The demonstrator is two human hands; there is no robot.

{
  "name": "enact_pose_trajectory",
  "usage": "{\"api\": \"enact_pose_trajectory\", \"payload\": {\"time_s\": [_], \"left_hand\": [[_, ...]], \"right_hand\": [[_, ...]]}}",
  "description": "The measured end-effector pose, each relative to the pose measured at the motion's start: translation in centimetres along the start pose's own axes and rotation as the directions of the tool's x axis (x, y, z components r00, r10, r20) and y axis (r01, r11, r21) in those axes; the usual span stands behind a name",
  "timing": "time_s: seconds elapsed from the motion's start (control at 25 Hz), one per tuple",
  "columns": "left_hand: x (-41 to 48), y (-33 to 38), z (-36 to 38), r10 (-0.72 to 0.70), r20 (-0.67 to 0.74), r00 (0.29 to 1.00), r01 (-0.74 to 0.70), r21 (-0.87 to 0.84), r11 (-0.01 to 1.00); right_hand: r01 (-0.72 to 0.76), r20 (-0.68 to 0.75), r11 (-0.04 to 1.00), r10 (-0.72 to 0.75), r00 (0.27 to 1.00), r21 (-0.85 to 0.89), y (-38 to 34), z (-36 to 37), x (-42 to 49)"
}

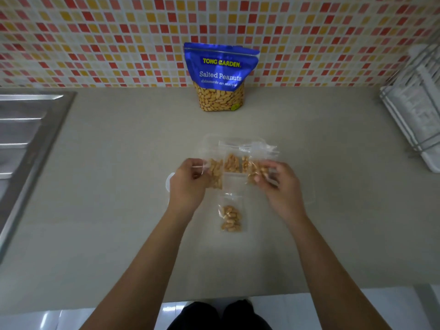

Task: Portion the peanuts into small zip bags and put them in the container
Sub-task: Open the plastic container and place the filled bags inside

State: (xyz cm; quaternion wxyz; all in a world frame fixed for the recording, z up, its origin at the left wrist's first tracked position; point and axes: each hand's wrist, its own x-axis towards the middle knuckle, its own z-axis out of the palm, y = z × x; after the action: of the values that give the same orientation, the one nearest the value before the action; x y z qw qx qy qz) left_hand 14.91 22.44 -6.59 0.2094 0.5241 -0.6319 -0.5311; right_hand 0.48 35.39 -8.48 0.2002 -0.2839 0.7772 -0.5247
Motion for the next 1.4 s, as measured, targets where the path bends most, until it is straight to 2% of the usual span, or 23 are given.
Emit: {"api": "enact_pose_trajectory", "payload": {"time_s": [0.2,0.4,0.52,0.64,0.68,0.76,0.88,0.96,1.12,1.2,1.28,1.36,1.4], "left_hand": [[5.2,2.2,3.3,0.072,0.052,0.996,-0.085,0.311,0.947],[6.4,1.2,4.5,0.083,0.046,0.995,-0.095,0.494,0.864],[6.0,1.1,4.9,0.206,0.099,0.974,-0.218,0.67,0.709],[5.4,0.8,5.0,0.336,0.165,0.927,-0.307,0.849,0.429],[5.5,0.6,5.0,0.35,0.165,0.922,-0.299,0.878,0.374],[6.0,0.3,5.0,0.318,0.167,0.933,-0.278,0.896,0.345],[7.0,-0.7,5.1,0.269,0.172,0.948,-0.265,0.895,0.36],[7.3,-1.2,5.2,0.249,0.15,0.957,-0.245,0.876,0.416],[7.1,-1.0,5.3,0.234,0.108,0.966,-0.213,0.848,0.486],[6.4,-0.7,5.0,0.305,0.117,0.945,-0.282,0.765,0.579],[4.9,-0.9,4.3,0.439,0.031,0.898,-0.373,0.582,0.723],[3.2,-1.2,3.5,0.419,-0.063,0.906,-0.345,0.463,0.817],[2.6,-1.5,3.1,0.343,-0.068,0.937,-0.278,0.45,0.849]], "right_hand": [[0.067,0.194,0.924,0.008,0.981,-0.376,-0.1,3.4,6.3],[0.133,0.311,0.805,0.066,0.948,-0.578,1.2,4.4,7.8],[0.241,0.361,0.725,0.011,0.933,-0.645,1.2,4.5,8.1],[0.298,0.358,0.635,-0.036,0.933,-0.713,1.3,4.0,8.6],[0.307,0.369,0.617,-0.03,0.929,-0.725,1.2,3.9,8.8],[0.341,0.419,0.588,-0.005,0.908,-0.733,1.2,3.8,9.2],[0.386,0.5,0.61,0.019,0.866,-0.692,1.3,3.8,9.6],[0.373,0.504,0.659,0.01,0.864,-0.653,1.4,3.7,9.6],[0.371,0.497,0.65,0.011,0.868,-0.663,1.6,3.9,9.9],[0.318,0.433,0.712,-0.021,0.901,-0.626,0.8,3.6,9.5],[0.281,0.309,0.8,-0.127,0.943,-0.529,-0.2,3.2,7.6],[0.214,0.157,0.873,-0.161,0.974,-0.437,-0.5,2.9,3.6],[0.137,0.114,0.891,-0.096,0.989,-0.434,-0.3,3.0,1.2]]}}
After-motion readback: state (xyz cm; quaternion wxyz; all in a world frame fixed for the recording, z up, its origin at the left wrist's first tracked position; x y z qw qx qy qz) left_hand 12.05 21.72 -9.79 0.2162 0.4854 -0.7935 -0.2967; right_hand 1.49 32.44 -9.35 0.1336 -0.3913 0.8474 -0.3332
